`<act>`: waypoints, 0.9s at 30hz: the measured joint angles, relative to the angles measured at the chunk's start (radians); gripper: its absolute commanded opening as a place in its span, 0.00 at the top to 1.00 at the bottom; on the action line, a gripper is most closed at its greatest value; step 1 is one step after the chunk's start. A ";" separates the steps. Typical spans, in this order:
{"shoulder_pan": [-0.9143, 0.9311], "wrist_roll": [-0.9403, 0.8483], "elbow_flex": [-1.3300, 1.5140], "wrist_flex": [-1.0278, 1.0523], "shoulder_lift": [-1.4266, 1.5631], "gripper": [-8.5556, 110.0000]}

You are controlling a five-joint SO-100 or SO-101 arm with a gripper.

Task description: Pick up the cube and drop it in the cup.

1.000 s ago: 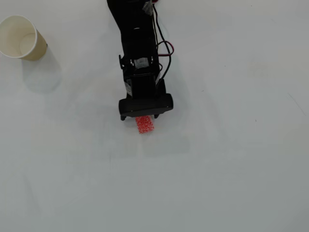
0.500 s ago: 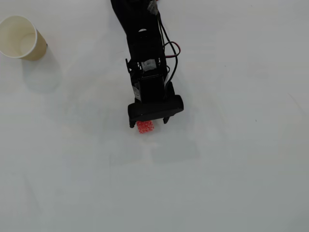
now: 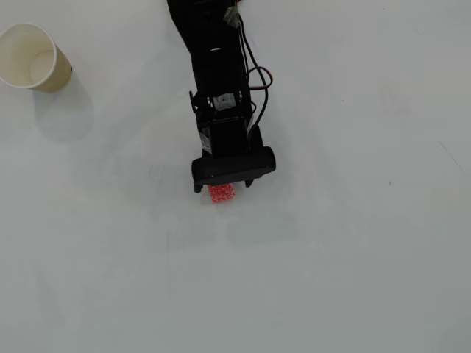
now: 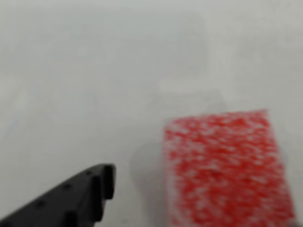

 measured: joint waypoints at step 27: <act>0.054 0.000 0.000 -0.002 0.000 0.85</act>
